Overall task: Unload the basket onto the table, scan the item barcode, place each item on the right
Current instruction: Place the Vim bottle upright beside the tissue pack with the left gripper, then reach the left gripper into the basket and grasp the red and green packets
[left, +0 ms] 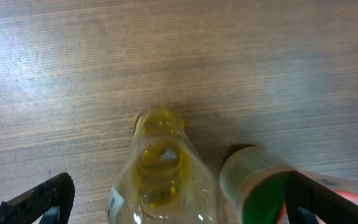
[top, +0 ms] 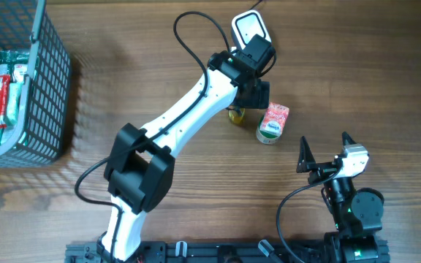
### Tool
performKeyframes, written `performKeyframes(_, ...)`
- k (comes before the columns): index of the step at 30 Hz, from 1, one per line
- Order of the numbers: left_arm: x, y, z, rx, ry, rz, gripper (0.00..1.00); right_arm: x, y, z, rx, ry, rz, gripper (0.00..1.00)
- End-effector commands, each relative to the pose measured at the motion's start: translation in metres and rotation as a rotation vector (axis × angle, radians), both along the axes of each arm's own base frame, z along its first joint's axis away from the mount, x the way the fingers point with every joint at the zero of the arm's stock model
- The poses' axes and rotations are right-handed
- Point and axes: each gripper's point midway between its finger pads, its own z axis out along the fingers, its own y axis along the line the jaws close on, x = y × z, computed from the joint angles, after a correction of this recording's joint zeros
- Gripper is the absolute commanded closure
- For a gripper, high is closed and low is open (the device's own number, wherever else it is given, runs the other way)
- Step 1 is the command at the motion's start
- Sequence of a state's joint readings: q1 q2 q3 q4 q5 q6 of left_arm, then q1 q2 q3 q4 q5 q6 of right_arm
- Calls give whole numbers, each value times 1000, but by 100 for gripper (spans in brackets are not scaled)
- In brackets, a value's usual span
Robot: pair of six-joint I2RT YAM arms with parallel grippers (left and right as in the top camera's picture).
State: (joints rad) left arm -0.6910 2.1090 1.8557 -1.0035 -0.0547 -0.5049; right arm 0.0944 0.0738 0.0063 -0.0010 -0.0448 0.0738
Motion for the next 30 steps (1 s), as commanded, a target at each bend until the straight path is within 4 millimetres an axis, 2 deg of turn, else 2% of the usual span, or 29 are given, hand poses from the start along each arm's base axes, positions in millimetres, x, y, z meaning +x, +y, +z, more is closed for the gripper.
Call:
performKeyframes(1,20,16,83,-78,-186,20,0,0,0,1,8,-5,4,0)
performKeyframes(3,30,37,122,-80,-288,33,0,0,1,1,8,-5,4,0)
performKeyframes(6,39,71,170,-75,-413,93,0,0,0,1,8,-5,4,0)
performKeyframes(8,42,104,206,-66,-504,146,0,0,1,1,8,-5,4,0)
performKeyframes(12,38,183,261,-62,-630,313,0,0,0,1,8,-5,4,0)
performKeyframes(15,31,243,289,-52,-695,444,0,0,0,1,8,-5,4,0)
performKeyframes(16,27,273,300,-39,-723,514,0,0,0,1,8,-5,4,0)
performKeyframes(19,19,325,309,-3,-753,635,0,0,1,1,8,-5,4,0)
performKeyframes(24,7,404,306,91,-747,808,0,0,1,1,8,-5,4,0)
performKeyframes(30,-16,466,305,156,-740,967,0,0,0,1,8,-5,4,0)
